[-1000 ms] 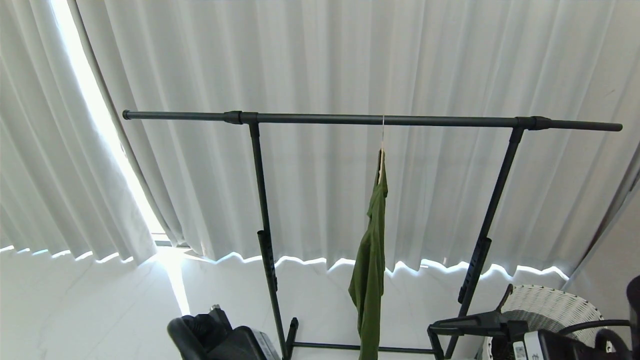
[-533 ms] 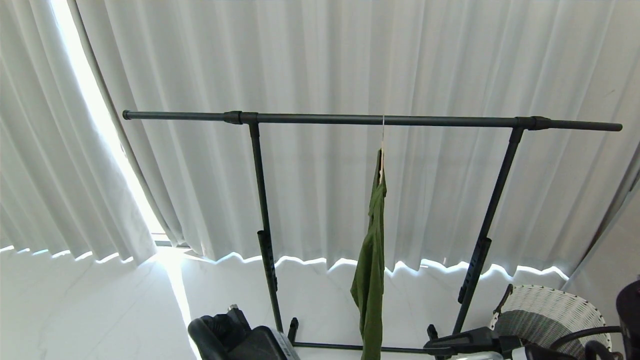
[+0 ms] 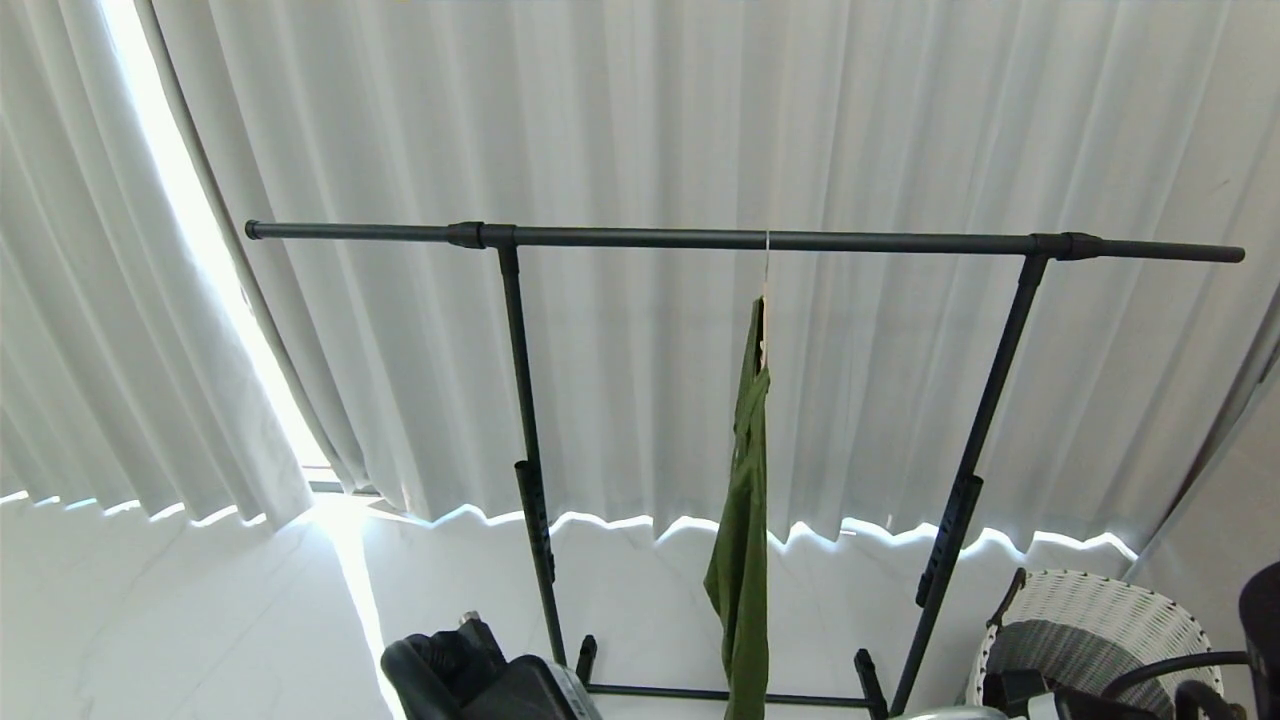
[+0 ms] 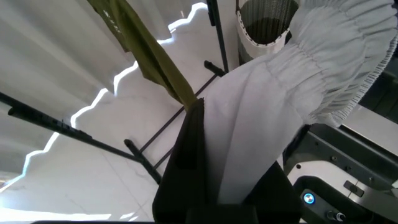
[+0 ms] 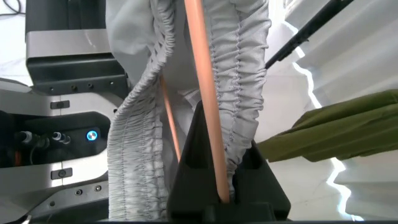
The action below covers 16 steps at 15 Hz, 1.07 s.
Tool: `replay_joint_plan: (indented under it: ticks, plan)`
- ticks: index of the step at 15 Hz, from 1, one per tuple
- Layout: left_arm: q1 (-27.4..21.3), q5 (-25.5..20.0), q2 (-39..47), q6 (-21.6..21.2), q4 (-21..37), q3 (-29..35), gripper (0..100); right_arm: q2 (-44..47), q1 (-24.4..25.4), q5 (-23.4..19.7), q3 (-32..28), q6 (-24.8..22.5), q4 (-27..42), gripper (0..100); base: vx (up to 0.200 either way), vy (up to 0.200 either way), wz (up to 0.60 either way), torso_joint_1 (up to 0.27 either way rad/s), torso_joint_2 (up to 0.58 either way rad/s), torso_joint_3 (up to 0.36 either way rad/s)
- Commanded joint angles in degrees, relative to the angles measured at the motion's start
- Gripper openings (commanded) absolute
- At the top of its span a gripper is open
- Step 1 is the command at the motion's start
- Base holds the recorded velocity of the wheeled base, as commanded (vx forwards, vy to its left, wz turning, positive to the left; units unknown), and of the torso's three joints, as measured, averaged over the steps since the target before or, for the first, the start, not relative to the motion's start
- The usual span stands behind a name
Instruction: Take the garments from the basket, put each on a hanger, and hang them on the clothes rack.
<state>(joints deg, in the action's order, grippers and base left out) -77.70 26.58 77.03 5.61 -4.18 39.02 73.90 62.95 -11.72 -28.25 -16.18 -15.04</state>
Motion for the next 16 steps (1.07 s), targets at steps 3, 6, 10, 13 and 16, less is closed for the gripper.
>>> replay_joint_plan:
  ticks: [3,6,10,13,16]
  plan:
    - [-0.8,0.1,-0.1,0.0,0.0,0.0,100,-1.4,0.0,0.3,0.0,-0.3,0.0,0,0.000,0.000,0.00,0.000,0.00,0.000]
    - [-0.8,0.2,-0.1,0.1,0.0,-0.4,100,-3.9,0.0,0.5,0.1,-0.6,0.0,0,0.000,0.000,0.00,0.000,0.00,0.000]
    - [-0.2,0.3,-2.0,0.1,0.0,-1.8,100,-8.3,-1.2,1.0,0.2,-0.7,4.2,0,0.000,0.000,0.00,0.000,0.00,0.000]
    - [-0.1,0.8,-4.5,0.1,0.0,-5.4,100,-11.0,-4.5,1.0,0.4,-0.8,6.0,0,0.000,0.000,0.00,0.000,0.00,0.000]
    - [0.4,2.8,-5.7,0.1,0.0,-6.9,100,-11.9,-6.6,0.9,0.4,-0.8,6.3,0,0.000,0.000,0.00,0.000,0.00,0.000]
